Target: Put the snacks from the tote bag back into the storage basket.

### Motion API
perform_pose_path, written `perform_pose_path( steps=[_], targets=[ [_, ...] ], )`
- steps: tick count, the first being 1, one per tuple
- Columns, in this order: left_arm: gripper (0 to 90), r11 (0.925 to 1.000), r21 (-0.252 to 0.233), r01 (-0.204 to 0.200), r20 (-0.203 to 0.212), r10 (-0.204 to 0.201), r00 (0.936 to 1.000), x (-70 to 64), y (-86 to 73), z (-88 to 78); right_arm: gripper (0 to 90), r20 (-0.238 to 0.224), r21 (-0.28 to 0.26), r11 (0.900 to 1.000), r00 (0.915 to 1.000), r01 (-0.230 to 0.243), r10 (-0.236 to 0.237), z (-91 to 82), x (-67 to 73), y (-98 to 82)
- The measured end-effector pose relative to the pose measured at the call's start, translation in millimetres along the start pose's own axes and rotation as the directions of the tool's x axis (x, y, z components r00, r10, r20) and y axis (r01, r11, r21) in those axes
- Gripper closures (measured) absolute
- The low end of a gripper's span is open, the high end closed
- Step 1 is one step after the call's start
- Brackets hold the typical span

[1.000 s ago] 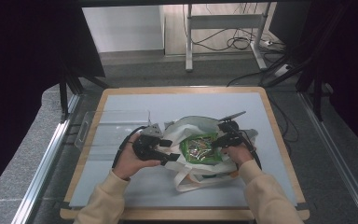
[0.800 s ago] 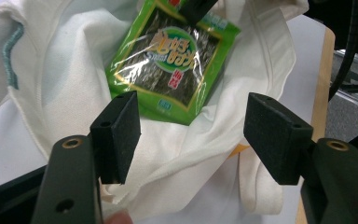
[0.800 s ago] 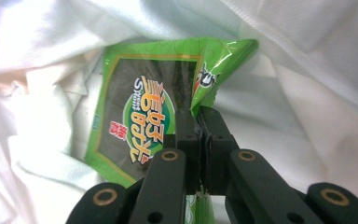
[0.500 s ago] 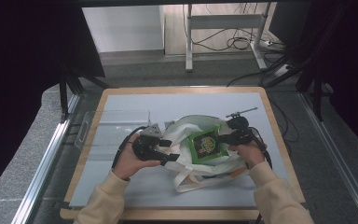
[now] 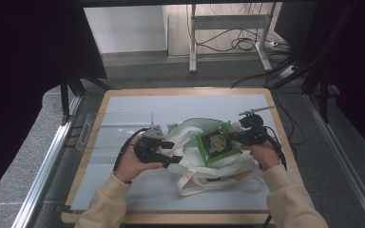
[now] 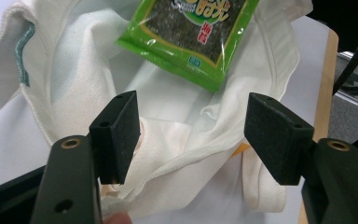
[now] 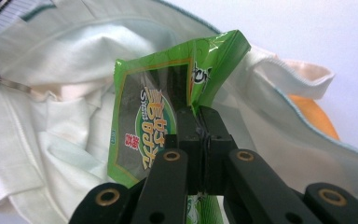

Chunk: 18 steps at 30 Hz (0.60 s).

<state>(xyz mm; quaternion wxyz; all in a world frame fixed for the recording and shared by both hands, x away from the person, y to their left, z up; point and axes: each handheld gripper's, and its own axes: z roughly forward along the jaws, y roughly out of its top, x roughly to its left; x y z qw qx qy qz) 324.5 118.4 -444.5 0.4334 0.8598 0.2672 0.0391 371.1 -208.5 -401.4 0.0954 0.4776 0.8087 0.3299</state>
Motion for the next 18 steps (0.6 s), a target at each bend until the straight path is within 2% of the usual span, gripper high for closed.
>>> perform_pose_path(
  steps=[11, 18],
  targets=[
    [35.3, 1.0000, -0.006, -0.007, -0.004, 0.007, 1.0000, 0.7, 0.4, -2.3, 87.8, -0.033, -0.073, 0.994, 0.9957, 0.083, -0.086, -18.9, 4.8, 3.2],
    [35.1, 0.9999, -0.008, -0.007, -0.007, 0.007, 1.0000, 0.6, 0.4, -2.6, 87.9, -0.055, -0.098, 0.989, 0.9915, 0.112, -0.118, -25.1, 6.4, 3.4]
  ],
)
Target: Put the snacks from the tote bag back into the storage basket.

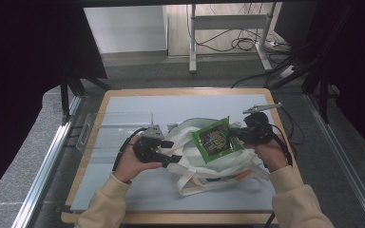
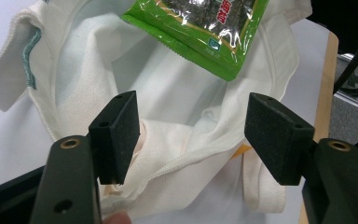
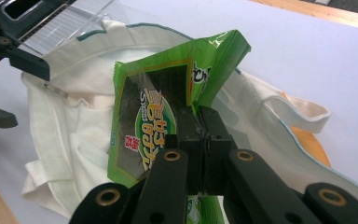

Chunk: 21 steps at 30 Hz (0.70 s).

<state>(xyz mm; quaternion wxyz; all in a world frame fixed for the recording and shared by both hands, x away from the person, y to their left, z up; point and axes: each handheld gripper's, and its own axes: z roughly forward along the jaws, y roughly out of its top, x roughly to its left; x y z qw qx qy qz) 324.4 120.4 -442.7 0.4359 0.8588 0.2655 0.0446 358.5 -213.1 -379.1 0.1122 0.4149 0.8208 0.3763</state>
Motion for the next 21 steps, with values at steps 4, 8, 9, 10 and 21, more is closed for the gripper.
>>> perform_pose_path(
  steps=[4, 8, 9, 10, 21],
  targets=[
    [35.1, 1.0000, -0.003, 0.001, -0.001, -0.001, 1.0000, 0.0, 0.1, -0.6, 87.9, -0.016, -0.013, 1.000, 0.9998, 0.011, -0.011, -1.3, 0.2, -0.8],
    [35.0, 1.0000, -0.007, -0.004, -0.010, 0.004, 0.9999, 0.2, 1.8, -3.4, 88.0, -0.032, -0.033, 0.999, 0.9990, 0.028, -0.029, -3.4, -0.1, -0.7],
    [35.0, 0.9999, -0.011, -0.005, -0.012, 0.005, 0.9999, 0.2, 2.5, -4.5, 88.0, -0.040, -0.042, 0.999, 0.9985, 0.035, -0.037, -4.0, -0.1, -0.4],
    [35.0, 0.9997, -0.021, 0.009, -0.009, -0.009, 0.9999, -0.3, 3.4, -4.8, 88.0, -0.049, -0.051, 0.998, 0.9979, 0.040, -0.043, -4.5, -0.2, -0.2],
    [34.8, 0.9997, -0.022, 0.009, -0.024, -0.009, 0.9997, 0.1, 17.5, -10.2, 88.1, -0.108, -0.113, 0.991, 0.9900, 0.078, -0.090, -3.8, -3.5, -3.0]
  ],
)
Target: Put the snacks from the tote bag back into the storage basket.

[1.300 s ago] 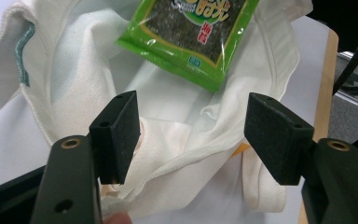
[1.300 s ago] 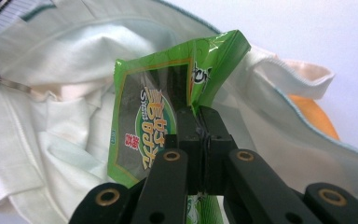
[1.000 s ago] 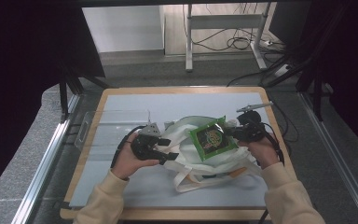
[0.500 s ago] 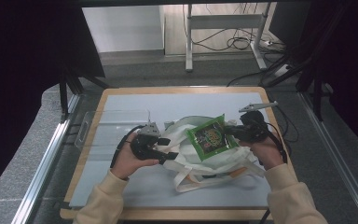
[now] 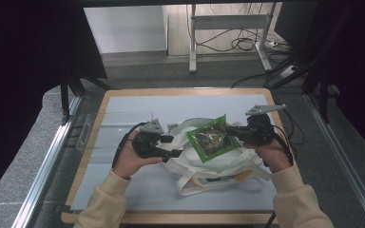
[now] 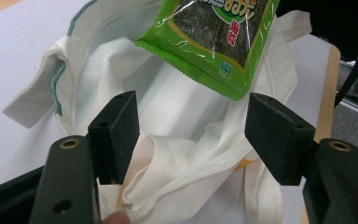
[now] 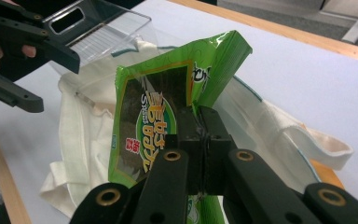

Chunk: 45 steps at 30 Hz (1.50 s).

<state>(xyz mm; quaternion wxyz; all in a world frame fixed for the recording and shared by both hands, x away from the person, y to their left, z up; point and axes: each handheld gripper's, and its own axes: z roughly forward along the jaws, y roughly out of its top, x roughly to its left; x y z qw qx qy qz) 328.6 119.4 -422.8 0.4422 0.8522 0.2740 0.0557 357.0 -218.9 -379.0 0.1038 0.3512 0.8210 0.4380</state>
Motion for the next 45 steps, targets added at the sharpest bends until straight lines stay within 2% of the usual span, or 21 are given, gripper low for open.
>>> perform_pose_path(
  steps=[8, 12, 15, 17, 19, 23, 25, 28, 30, 32, 34, 37, 41, 45],
  targets=[
    [34.8, 0.9999, -0.005, -0.011, -0.001, 0.011, 0.9999, 1.1, 16.7, 0.6, 88.1, -0.018, -0.012, 0.999, 0.9987, 0.047, -0.048, -3.2, 4.5, 1.4],
    [34.9, 0.9998, -0.013, -0.017, 0.015, 0.018, 0.9997, 0.6, 24.9, 4.9, 88.0, -0.026, -0.015, 0.997, 0.9966, 0.078, -0.078, -4.3, 8.4, 4.9],
    [35.0, 0.9996, -0.011, -0.027, 0.027, 0.027, 0.9993, 2.7, 30.9, 8.9, 88.1, -0.036, -0.019, 0.994, 0.9939, 0.104, -0.104, -4.7, 12.2, 9.0],
    [34.9, 0.9981, -0.003, -0.062, 0.019, 0.062, 0.9979, 1.3, 34.9, 12.1, 88.0, -0.039, -0.021, 0.992, 0.9918, 0.121, -0.122, -4.6, 15.2, 11.9],
    [34.6, 0.9962, 0.006, -0.087, 0.039, 0.087, 0.9955, 0.2, 38.6, 14.9, 88.0, -0.042, -0.021, 0.989, 0.9883, 0.146, -0.147, -4.3, 18.3, 14.6],
    [36.6, 0.9960, 0.022, -0.086, 0.068, 0.085, 0.9941, 4.2, 43.6, 21.7, 88.0, -0.058, -0.022, 0.983, 0.9810, 0.184, -0.185, -3.1, 25.2, 18.7],
    [40.4, 0.9958, 0.025, -0.088, 0.095, 0.085, 0.9918, 7.0, 43.7, 23.6, 88.0, -0.067, -0.028, 0.978, 0.9759, 0.206, -0.208, -1.9, 28.2, 20.2],
    [52.5, 0.9957, 0.043, -0.082, 0.152, 0.074, 0.9855, 8.5, 41.8, 28.9, 88.0, -0.081, -0.043, 0.972, 0.9684, 0.233, -0.236, -0.5, 32.2, 22.0],
    [59.4, 0.9927, 0.078, -0.092, 0.159, 0.078, 0.9841, 7.7, 40.6, 32.4, 87.6, -0.086, -0.050, 0.966, 0.9625, 0.254, -0.257, 0.3, 34.6, 22.9],
    [64.0, 0.9877, 0.106, -0.115, 0.161, 0.097, 0.9822, 7.3, 40.0, 34.5, 87.2, -0.082, -0.053, 0.956, 0.9529, 0.289, -0.292, 1.5, 37.4, 23.6],
    [67.7, 0.9877, 0.108, -0.113, 0.168, 0.094, 0.9813, 6.4, 39.3, 35.6, 87.0, -0.072, -0.055, 0.951, 0.9484, 0.305, -0.309, 1.9, 38.2, 23.9],
    [72.3, 0.9909, 0.095, -0.096, 0.172, 0.078, 0.9820, 6.1, 38.4, 35.1, 85.5, -0.065, -0.060, 0.951, 0.9495, 0.303, -0.307, 1.5, 36.7, 23.3],
    [73.2, 0.9916, 0.094, -0.089, 0.172, 0.072, 0.9826, 4.6, 37.0, 32.9, 81.6, -0.070, -0.069, 0.956, 0.9541, 0.286, -0.291, 1.9, 34.6, 21.0],
    [73.3, 0.9925, 0.082, -0.091, 0.149, 0.078, 0.9857, 3.6, 34.2, 30.4, 68.2, -0.058, -0.105, 0.959, 0.9610, 0.263, -0.270, 1.9, 34.8, 19.7]
  ],
)
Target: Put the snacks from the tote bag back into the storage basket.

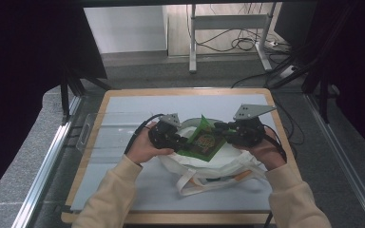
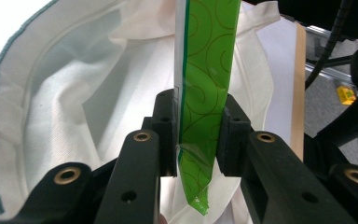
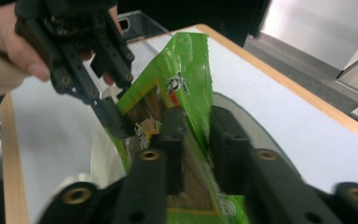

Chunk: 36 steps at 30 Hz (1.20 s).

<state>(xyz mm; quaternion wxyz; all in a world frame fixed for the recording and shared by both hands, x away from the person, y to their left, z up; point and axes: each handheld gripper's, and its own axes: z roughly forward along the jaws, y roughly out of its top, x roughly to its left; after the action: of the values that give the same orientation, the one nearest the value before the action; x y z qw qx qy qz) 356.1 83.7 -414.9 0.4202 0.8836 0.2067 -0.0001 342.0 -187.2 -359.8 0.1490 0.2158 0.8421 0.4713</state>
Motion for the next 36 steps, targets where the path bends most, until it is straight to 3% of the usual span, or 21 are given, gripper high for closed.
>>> perform_pose_path(
  steps=[5, 10, 15, 22, 36],
  targets=[
    [73.2, 0.9993, -0.035, 0.008, -0.023, -0.009, 0.9997, -0.1, -5.7, -7.6, 49.7, 0.034, -0.049, 0.997, 0.9972, -0.065, 0.066, -7.7, -0.1, -1.7],
    [73.1, 0.9958, -0.089, 0.024, -0.043, -0.028, 0.9987, -3.6, -10.3, -18.8, 35.3, 0.119, -0.101, 0.989, 0.9852, -0.111, 0.123, -17.7, 3.9, -6.9],
    [73.1, 0.9910, -0.129, 0.036, -0.048, -0.042, 0.9980, -9.4, -17.6, -22.2, 31.3, 0.123, -0.108, 0.984, 0.9798, -0.144, 0.157, -18.4, 8.7, -14.1],
    [73.1, 0.9895, -0.139, 0.038, -0.072, -0.048, 0.9962, -13.2, -27.0, -23.9, 30.0, 0.107, -0.105, 0.976, 0.9732, -0.192, 0.203, -15.8, 13.1, -30.2],
    [73.0, 0.9858, -0.163, 0.040, -0.087, -0.055, 0.9947, -15.7, -37.0, -24.4, 27.9, 0.094, -0.093, 0.969, 0.9670, -0.229, 0.237, -7.4, 19.0, -51.7]
  ],
)
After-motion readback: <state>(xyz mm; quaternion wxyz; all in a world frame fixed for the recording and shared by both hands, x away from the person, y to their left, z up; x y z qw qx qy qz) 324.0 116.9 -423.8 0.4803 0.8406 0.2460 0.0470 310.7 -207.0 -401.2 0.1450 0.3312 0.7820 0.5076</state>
